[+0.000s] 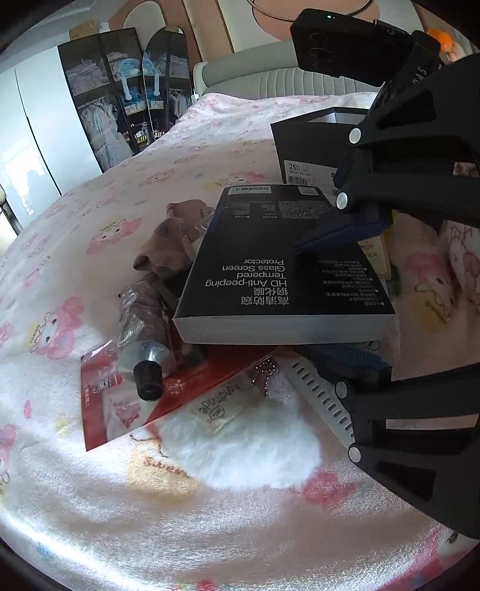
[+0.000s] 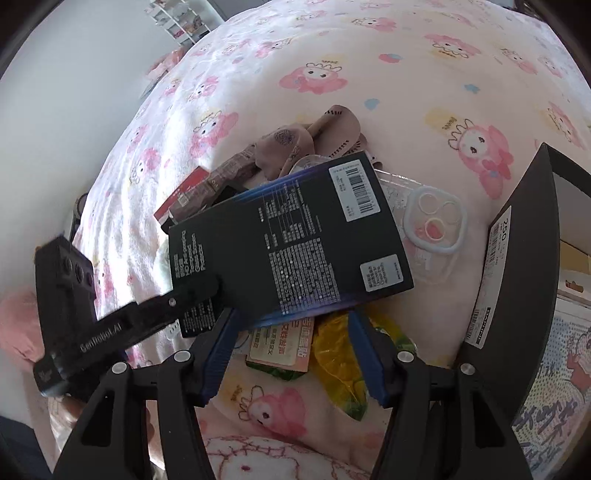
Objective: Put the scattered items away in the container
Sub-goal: 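Lift the black Smart Devil box from the pile with the left gripper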
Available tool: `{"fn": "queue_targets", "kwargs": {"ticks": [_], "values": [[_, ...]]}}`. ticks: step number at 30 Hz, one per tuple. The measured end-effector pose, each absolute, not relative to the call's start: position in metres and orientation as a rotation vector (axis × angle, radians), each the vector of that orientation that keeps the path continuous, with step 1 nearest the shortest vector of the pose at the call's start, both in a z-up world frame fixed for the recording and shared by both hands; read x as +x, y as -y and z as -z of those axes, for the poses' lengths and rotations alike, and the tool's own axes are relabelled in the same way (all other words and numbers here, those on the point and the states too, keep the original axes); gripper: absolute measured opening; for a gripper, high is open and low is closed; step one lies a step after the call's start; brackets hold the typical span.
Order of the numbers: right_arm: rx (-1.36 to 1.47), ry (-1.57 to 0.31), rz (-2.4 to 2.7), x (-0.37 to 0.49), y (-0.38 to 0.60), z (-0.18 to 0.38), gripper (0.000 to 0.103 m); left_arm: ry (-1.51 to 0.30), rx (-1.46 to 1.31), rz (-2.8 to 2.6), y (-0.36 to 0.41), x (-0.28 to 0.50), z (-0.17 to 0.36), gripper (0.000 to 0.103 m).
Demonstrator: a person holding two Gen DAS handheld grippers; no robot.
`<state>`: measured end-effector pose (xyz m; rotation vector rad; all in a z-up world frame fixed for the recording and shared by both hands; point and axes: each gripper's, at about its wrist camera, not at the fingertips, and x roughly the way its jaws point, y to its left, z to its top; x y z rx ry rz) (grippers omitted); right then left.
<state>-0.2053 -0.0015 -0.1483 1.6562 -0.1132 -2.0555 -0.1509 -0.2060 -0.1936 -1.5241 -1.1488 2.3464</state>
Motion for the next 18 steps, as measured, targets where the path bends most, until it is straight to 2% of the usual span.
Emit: {"fn": "queue_targets", "kwargs": {"ticks": [3,8,10,12,14,18], "values": [[1.649,0.038,2.081,-0.195,-0.002,0.146,0.058,1.143,-1.487,-2.321,0.197,-0.145,0.178,0.039],[1.512,-0.032,2.121,-0.174,-0.006,0.128,0.059,1.079,-1.403,-2.354,0.175,-0.139,0.134,0.039],[1.455,-0.110,2.202,-0.167,-0.007,0.122,0.059,1.027,-1.389,-2.405,0.164,-0.142,0.119,0.034],[1.410,-0.150,2.223,-0.161,-0.006,0.118,0.059,1.021,-1.373,-2.428,0.156,-0.144,0.108,0.024],[1.369,-0.171,2.221,-0.157,-0.005,0.114,0.059,1.072,-1.345,-2.413,0.152,-0.146,0.100,0.024],[1.289,-0.243,2.293,-0.158,0.008,0.112,0.062,1.002,-1.338,-2.442,0.135,-0.155,0.089,0.024]]}}
